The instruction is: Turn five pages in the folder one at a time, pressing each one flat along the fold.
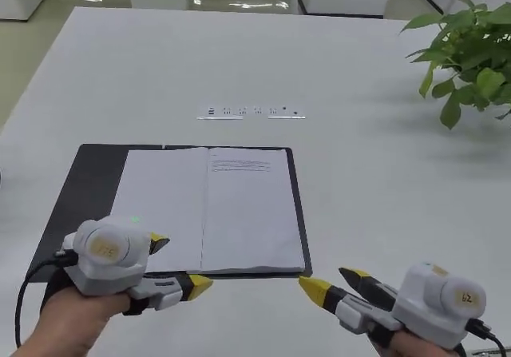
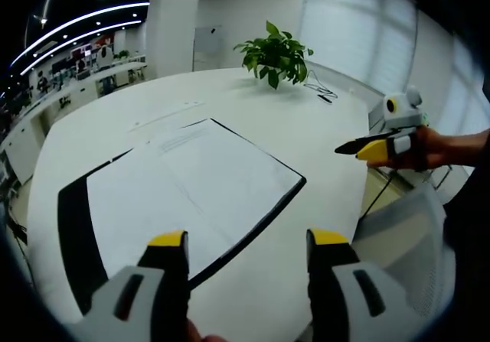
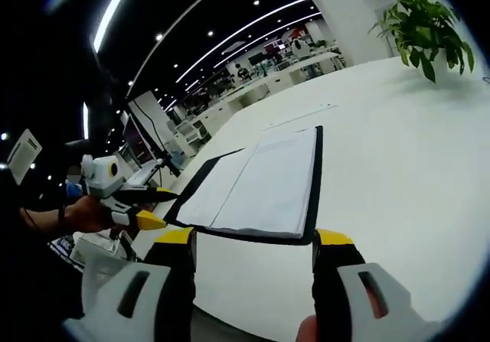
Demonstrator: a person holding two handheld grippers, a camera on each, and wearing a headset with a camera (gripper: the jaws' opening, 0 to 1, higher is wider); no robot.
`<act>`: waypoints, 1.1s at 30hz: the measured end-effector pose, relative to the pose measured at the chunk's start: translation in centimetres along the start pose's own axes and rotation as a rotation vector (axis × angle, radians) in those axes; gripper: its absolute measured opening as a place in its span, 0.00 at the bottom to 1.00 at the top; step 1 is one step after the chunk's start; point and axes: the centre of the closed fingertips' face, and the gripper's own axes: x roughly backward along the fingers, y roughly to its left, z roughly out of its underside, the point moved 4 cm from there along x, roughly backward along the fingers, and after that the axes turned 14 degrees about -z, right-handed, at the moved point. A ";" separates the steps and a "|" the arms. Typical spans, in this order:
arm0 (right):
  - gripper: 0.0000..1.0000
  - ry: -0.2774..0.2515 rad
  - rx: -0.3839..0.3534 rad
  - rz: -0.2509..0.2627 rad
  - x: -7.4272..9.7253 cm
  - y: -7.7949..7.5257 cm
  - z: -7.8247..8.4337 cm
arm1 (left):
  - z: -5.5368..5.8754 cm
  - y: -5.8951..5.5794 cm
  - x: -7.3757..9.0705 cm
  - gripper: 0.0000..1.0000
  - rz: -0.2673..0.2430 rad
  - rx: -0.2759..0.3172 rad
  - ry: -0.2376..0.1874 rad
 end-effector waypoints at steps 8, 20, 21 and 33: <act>0.61 -0.011 -0.036 -0.007 0.3 -0.2 0.3 | -1.2 -1.6 -2.3 0.62 0.042 0.014 -0.004; 0.65 0.000 -0.069 -0.012 0.6 -0.6 0.9 | -2.3 -4.1 -5.5 0.57 0.108 0.051 -0.010; 0.65 0.002 -0.070 -0.010 0.6 -0.6 1.0 | -2.5 -4.3 -5.7 0.57 0.111 0.052 -0.010; 0.64 0.017 -0.086 0.004 0.9 -1.3 1.7 | -3.6 -6.6 -9.0 0.50 0.132 0.070 -0.024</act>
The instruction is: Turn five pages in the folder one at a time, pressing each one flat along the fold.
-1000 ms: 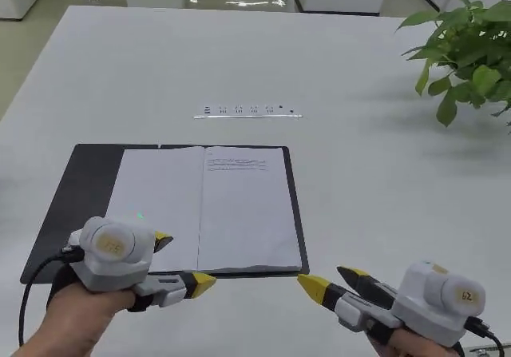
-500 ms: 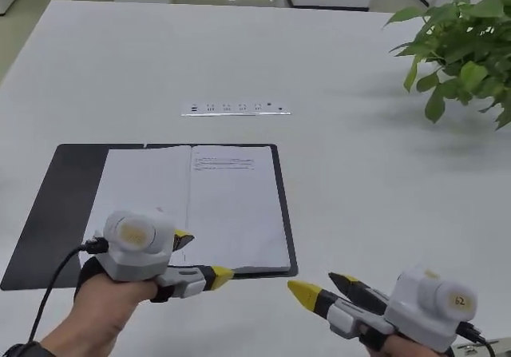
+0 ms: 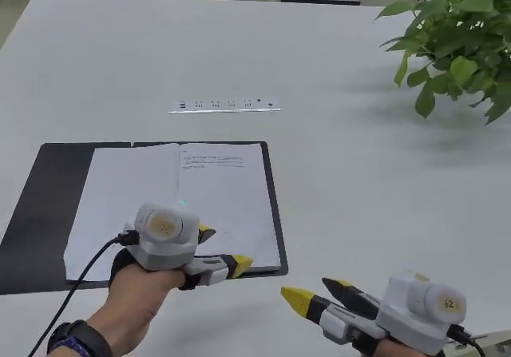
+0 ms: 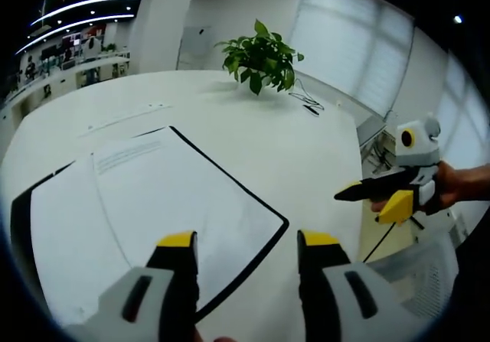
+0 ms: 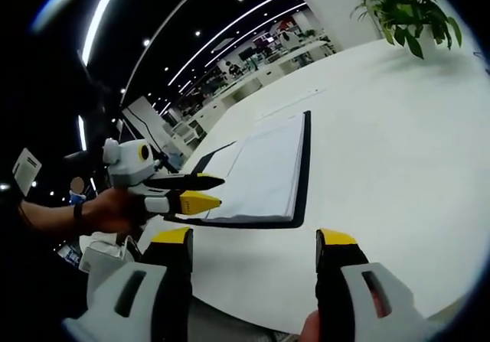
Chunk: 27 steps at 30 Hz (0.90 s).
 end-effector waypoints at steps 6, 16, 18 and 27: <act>0.64 0.001 -0.006 0.002 0.2 -0.2 0.2 | 0.7 -0.7 -1.9 0.46 0.017 -0.016 0.020; 0.64 0.014 -0.011 -0.002 0.2 -0.5 0.5 | 1.9 -0.5 -3.9 0.39 -0.032 -0.085 0.046; 0.64 0.015 -0.015 -0.001 0.2 -0.5 0.5 | 2.5 -0.4 -4.2 0.39 -0.042 -0.119 0.066; 0.65 0.015 -0.021 0.010 0.6 -0.9 0.5 | 3.2 -0.1 -4.5 0.34 -0.095 -0.232 0.055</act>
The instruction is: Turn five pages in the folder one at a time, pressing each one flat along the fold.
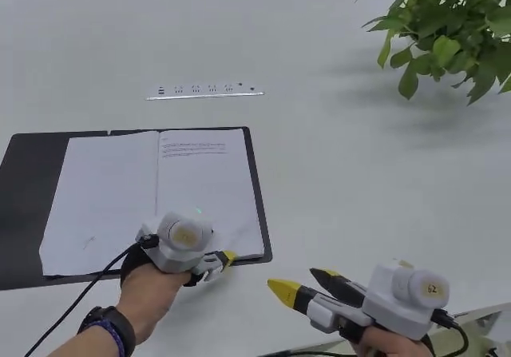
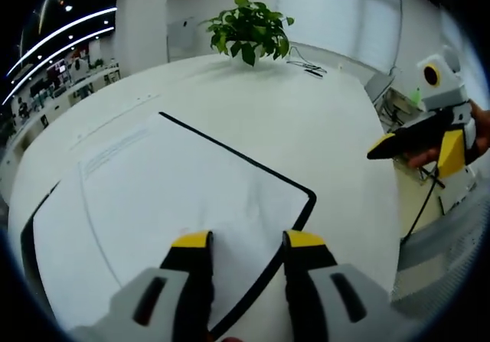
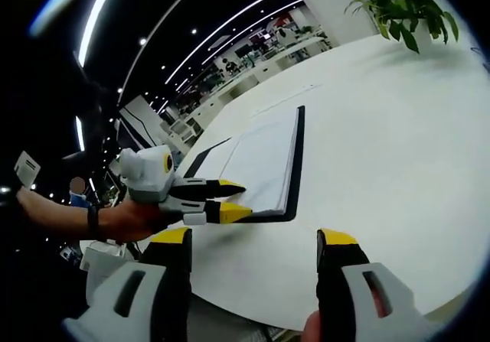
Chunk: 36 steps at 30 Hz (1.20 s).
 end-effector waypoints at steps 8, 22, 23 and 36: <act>0.65 -0.010 -0.006 -0.005 -0.3 0.1 -0.2 | 0.0 0.2 -0.1 0.31 0.004 -0.009 -0.002; 0.64 -0.007 -0.008 -0.010 -0.4 0.0 -0.2 | -0.2 1.9 -0.2 0.10 -0.027 0.104 0.011; 0.64 -0.006 -0.008 -0.012 -0.4 0.1 -0.1 | -0.1 1.9 -0.2 0.07 -0.023 0.124 0.020; 0.62 0.012 0.019 -0.041 -2.5 -0.1 -1.4 | -1.1 2.6 1.0 0.00 -0.043 0.218 -0.018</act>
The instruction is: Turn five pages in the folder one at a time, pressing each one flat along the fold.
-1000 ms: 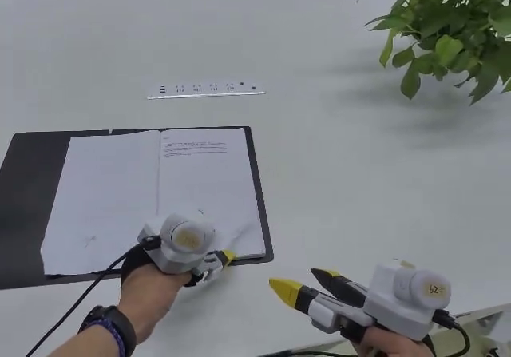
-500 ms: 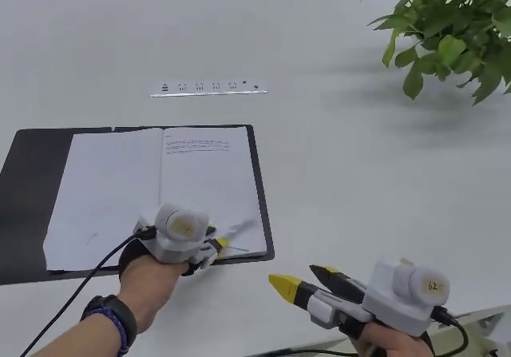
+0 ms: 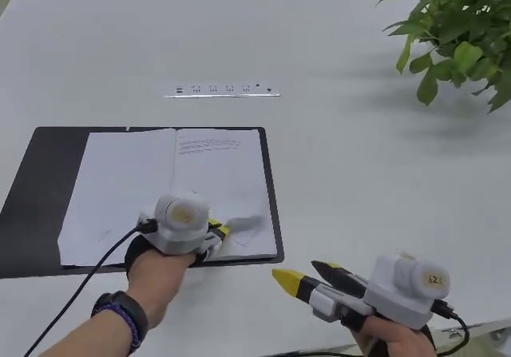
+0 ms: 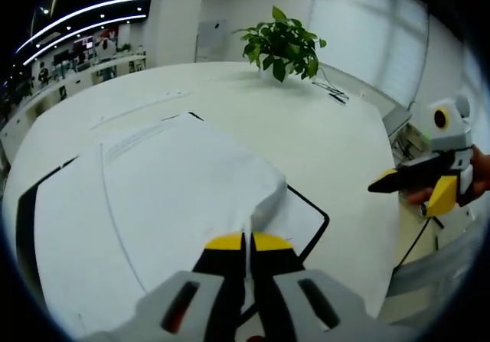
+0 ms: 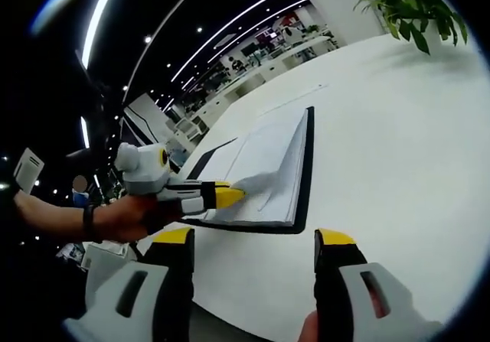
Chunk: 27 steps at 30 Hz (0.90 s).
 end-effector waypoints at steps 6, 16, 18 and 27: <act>0.59 -0.014 0.010 -0.028 -2.4 -0.6 -2.2 | -0.5 0.1 0.5 0.00 0.004 0.002 -0.020; 0.56 -0.010 -0.006 -0.105 -7.3 -2.1 -5.1 | -1.0 0.4 1.3 0.00 0.002 0.016 -0.040; 0.55 -0.011 -0.020 -0.108 -8.0 -2.4 -5.3 | -1.1 0.4 1.4 0.00 0.003 0.017 -0.042; 0.45 -0.073 -0.095 -0.166 -10.0 -2.2 -6.5 | -1.5 0.7 2.2 0.00 -0.003 0.007 -0.066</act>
